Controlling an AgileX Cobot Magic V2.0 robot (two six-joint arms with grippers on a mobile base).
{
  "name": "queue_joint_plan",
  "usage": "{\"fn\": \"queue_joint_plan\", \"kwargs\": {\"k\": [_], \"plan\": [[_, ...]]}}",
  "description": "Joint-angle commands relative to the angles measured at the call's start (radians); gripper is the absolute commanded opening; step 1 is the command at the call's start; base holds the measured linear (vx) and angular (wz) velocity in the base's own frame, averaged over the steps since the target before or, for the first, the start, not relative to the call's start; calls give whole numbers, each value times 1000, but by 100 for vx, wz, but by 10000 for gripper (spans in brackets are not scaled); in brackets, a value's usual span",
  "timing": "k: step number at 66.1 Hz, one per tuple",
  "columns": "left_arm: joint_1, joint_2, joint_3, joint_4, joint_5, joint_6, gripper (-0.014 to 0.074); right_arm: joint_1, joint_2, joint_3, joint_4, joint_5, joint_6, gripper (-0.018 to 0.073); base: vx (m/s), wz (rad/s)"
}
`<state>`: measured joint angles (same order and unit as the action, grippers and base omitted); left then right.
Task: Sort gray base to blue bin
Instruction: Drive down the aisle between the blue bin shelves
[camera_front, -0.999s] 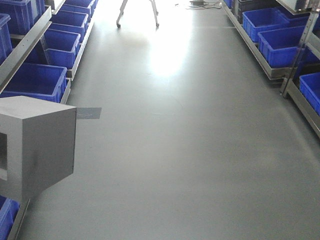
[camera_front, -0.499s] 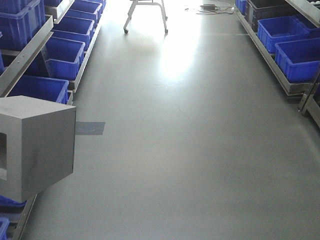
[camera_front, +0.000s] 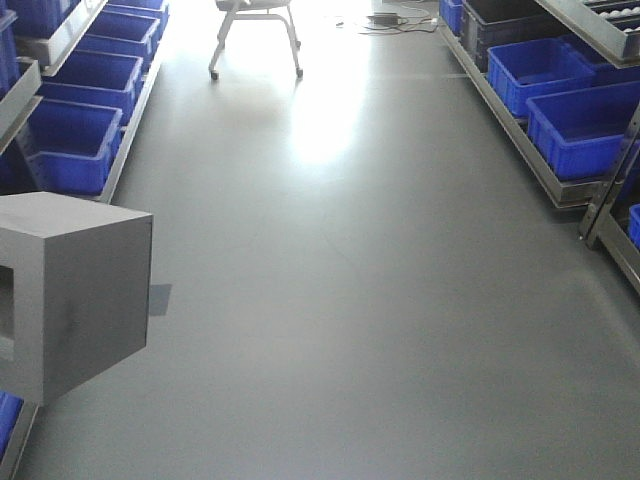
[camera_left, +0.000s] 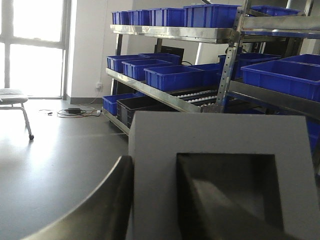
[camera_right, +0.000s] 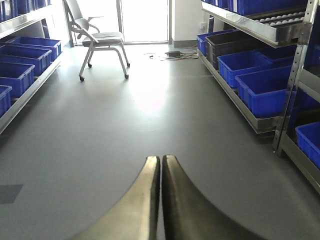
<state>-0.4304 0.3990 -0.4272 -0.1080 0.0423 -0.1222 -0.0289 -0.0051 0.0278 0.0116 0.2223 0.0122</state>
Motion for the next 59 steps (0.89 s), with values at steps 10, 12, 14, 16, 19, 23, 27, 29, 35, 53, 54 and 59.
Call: {"fn": "queue_joint_plan", "kwargs": {"k": [10, 12, 14, 16, 19, 23, 27, 29, 35, 53, 54, 59], "plan": [[-5, 5, -31, -5, -111, -4, -6, -3, 18, 2, -5, -72, -12, -5, 38, -16], [-5, 5, -31, -5, -111, -4, -6, -3, 18, 2, -5, -72, -12, -5, 37, -12], [-5, 5, -31, -5, -111, -4, -6, -3, 18, 2, -5, -72, -12, -5, 38, -10], [-5, 5, -31, -5, -111, -4, -6, -3, 18, 2, -5, -72, -12, -5, 38, -9], [-5, 5, -31, -5, -111, -4, -6, -3, 18, 2, -5, -72, -12, -5, 38, -7], [-5, 5, -31, -5, -111, -4, -6, -3, 18, 2, -5, -72, -12, -5, 39, -4], [-5, 5, -31, -5, -111, -4, -6, -3, 18, 2, -5, -72, -12, -5, 39, -2], [-5, 5, -31, -5, -111, -4, -6, -3, 18, 2, -5, -72, -12, -5, 38, -1], [-5, 5, -31, -5, -111, -4, -6, -3, 18, 2, -5, -72, -12, -5, 38, 0], [-5, 5, -31, -5, -111, -4, -6, -3, 18, 2, -5, -72, -12, -5, 35, 2], [-5, 5, -31, -5, -111, -4, -6, -3, 18, 2, -5, -72, -12, -5, 33, 6], [-5, 5, -31, -5, -111, -4, -6, -3, 18, 2, -5, -72, -12, -5, 33, 8]]}}
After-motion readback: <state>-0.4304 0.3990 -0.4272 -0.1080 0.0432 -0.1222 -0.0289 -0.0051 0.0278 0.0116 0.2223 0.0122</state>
